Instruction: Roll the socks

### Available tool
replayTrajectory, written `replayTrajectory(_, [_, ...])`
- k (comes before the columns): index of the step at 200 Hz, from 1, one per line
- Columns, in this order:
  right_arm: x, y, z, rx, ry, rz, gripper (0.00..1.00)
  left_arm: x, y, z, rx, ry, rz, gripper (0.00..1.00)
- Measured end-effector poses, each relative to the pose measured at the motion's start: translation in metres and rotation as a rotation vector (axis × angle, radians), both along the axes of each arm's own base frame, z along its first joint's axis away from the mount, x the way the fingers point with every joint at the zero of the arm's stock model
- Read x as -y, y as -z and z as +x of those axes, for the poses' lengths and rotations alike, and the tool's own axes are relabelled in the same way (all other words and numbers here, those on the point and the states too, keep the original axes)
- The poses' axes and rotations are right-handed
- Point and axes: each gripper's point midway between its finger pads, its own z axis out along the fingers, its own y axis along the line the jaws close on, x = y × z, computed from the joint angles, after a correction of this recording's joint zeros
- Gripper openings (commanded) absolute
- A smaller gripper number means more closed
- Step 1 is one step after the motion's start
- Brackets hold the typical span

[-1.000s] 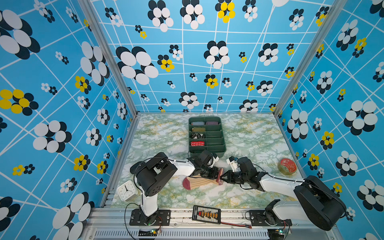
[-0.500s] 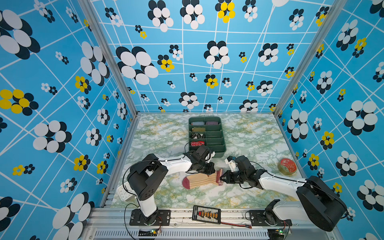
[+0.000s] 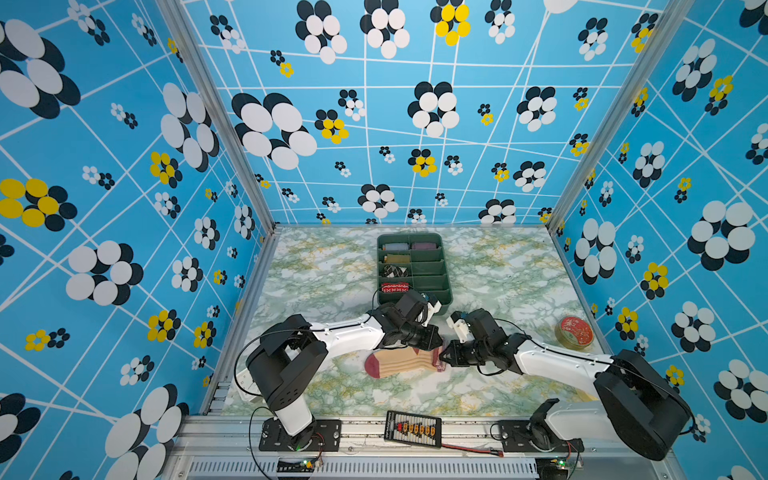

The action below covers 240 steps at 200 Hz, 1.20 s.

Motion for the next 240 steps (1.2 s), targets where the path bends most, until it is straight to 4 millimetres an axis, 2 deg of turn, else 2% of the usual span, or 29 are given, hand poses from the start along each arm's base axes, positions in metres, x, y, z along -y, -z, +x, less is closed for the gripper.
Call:
replayTrajectory(35, [0.0, 0.002, -0.001, -0.008, -0.003, -0.011, 0.04, 0.007, 0.001, -0.005, -0.014, 0.013, -0.015, 0.12])
replayTrajectory(80, [0.002, 0.004, -0.002, -0.013, 0.002, -0.024, 0.05, 0.005, 0.023, -0.005, -0.042, 0.005, 0.027, 0.11])
replayTrajectory(110, [0.001, 0.003, -0.003, -0.013, -0.003, -0.024, 0.05, 0.008, 0.03, -0.002, -0.042, 0.0, 0.04, 0.1])
replayTrajectory(157, [0.001, 0.003, -0.003, -0.012, -0.005, -0.023, 0.07, 0.005, 0.035, -0.003, -0.03, 0.007, 0.091, 0.03])
replayTrajectory(188, [0.001, 0.003, -0.003, -0.012, -0.004, -0.024, 0.13, 0.002, 0.038, -0.005, -0.028, 0.013, 0.107, 0.02])
replayTrajectory(240, [0.001, 0.004, -0.003, -0.012, -0.005, -0.027, 0.31, -0.007, 0.045, -0.008, -0.028, 0.01, 0.137, 0.01])
